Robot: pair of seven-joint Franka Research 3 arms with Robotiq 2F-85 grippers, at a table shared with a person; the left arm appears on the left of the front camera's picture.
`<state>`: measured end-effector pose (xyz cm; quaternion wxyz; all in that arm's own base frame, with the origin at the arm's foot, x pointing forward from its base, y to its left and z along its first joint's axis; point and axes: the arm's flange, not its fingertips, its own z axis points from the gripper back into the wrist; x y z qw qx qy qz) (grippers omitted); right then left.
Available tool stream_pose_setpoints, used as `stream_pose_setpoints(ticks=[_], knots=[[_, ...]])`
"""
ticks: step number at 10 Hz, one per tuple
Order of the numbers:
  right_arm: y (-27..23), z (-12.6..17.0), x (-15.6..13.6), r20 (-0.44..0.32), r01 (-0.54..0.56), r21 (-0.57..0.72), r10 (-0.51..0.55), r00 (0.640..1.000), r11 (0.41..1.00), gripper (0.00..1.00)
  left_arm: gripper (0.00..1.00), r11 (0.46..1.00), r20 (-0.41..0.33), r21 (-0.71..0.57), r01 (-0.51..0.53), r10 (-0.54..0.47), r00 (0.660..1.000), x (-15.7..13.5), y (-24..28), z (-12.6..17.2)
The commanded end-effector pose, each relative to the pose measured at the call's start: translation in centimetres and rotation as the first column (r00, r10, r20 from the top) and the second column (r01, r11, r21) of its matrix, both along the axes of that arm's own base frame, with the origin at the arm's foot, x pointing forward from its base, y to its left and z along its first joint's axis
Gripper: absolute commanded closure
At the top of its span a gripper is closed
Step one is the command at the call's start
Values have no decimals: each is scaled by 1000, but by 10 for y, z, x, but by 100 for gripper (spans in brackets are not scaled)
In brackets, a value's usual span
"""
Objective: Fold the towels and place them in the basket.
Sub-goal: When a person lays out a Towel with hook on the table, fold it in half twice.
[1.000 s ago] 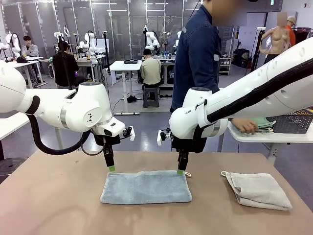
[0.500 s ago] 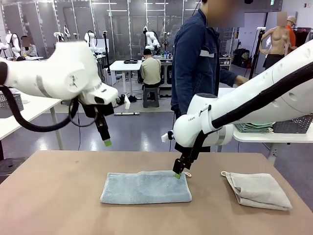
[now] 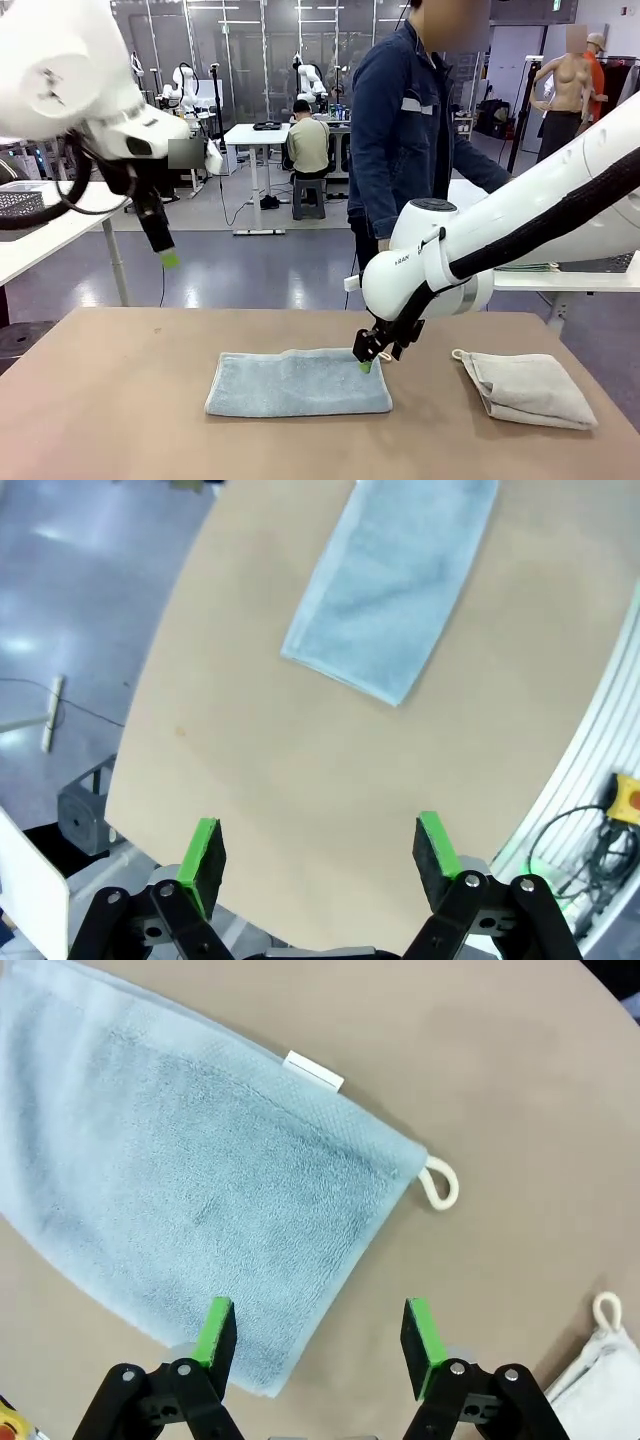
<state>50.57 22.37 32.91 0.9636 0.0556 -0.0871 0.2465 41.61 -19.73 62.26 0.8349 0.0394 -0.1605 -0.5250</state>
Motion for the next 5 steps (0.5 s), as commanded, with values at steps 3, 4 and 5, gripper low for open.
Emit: stream_pose_setpoints(ticks=[3,4,5], knots=[[0,-6,-11,-38,133,34,-132,991,991,17,5,982,107,-118,-148,160,981,-83,48,19],[-2,-6,-10,-54,133,44,-131,990,990,17,5,970,131,-163,-179,202,971,-99,61,23],[-3,-8,-7,-58,133,63,-129,990,989,17,5,971,155,-173,-167,194,969,-110,69,25]])
